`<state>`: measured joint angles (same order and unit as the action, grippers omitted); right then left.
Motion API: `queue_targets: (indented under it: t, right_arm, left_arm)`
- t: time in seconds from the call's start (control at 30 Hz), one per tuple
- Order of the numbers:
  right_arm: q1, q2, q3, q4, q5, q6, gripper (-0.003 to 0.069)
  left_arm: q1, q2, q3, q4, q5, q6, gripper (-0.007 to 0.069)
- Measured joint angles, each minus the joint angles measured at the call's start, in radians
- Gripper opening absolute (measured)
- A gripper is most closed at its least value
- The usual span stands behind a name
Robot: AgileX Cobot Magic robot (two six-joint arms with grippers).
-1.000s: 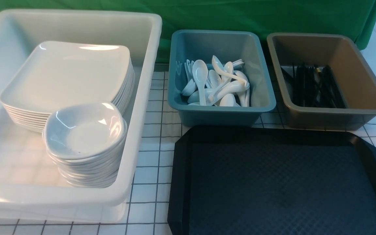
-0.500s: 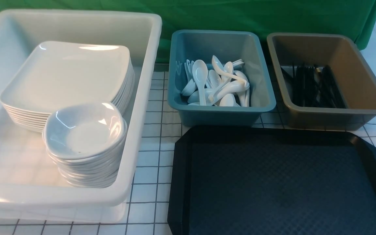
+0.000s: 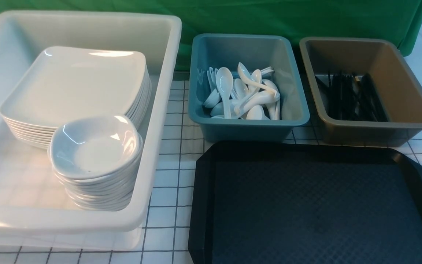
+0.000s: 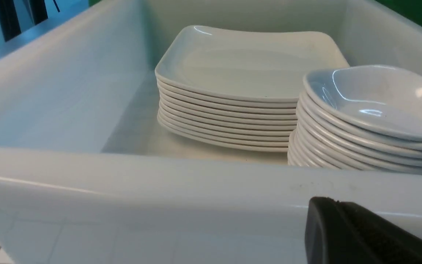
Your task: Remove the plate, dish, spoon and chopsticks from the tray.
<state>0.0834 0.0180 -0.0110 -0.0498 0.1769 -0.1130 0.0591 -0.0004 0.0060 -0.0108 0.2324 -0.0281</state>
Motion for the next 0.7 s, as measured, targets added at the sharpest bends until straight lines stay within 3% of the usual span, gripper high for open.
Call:
queue_targets:
  t: [0.7]
  right_arm:
    - [0.0, 0.0, 0.0, 0.0, 0.0, 0.0, 0.0239]
  left_arm:
    - [0.0, 0.0, 0.0, -0.004, -0.002, 0.02, 0.0021]
